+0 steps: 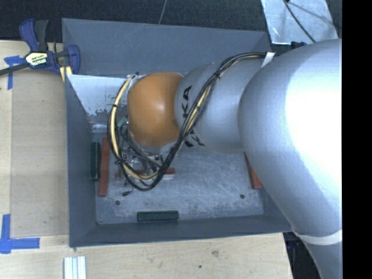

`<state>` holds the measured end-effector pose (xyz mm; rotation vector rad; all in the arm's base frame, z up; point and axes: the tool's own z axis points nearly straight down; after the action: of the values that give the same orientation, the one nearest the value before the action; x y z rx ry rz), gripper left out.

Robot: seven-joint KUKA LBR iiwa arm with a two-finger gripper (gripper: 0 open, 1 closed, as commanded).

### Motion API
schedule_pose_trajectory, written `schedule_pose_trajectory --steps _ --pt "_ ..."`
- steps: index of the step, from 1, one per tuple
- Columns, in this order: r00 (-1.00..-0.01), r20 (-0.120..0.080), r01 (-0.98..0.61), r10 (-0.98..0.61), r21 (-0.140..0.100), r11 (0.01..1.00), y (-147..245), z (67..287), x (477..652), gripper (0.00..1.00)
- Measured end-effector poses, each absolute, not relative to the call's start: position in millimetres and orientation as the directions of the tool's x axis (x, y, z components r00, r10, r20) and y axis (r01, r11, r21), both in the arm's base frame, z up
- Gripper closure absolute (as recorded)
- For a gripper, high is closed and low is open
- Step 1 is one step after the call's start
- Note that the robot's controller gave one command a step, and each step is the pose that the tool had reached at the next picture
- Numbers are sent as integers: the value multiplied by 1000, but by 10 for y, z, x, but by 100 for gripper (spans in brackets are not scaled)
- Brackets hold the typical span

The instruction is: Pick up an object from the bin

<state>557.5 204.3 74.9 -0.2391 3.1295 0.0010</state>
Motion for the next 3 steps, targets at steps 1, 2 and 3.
schedule_pose_trajectory --steps 1,2,3 --pt "-989 -2 -151 -151 1 989 2043 744 5575 0" --pt "-989 -2 -151 -151 1 989 2043 744 5574 0" --pt "-989 -2 -150 -150 1 989 2043 744 5574 0"
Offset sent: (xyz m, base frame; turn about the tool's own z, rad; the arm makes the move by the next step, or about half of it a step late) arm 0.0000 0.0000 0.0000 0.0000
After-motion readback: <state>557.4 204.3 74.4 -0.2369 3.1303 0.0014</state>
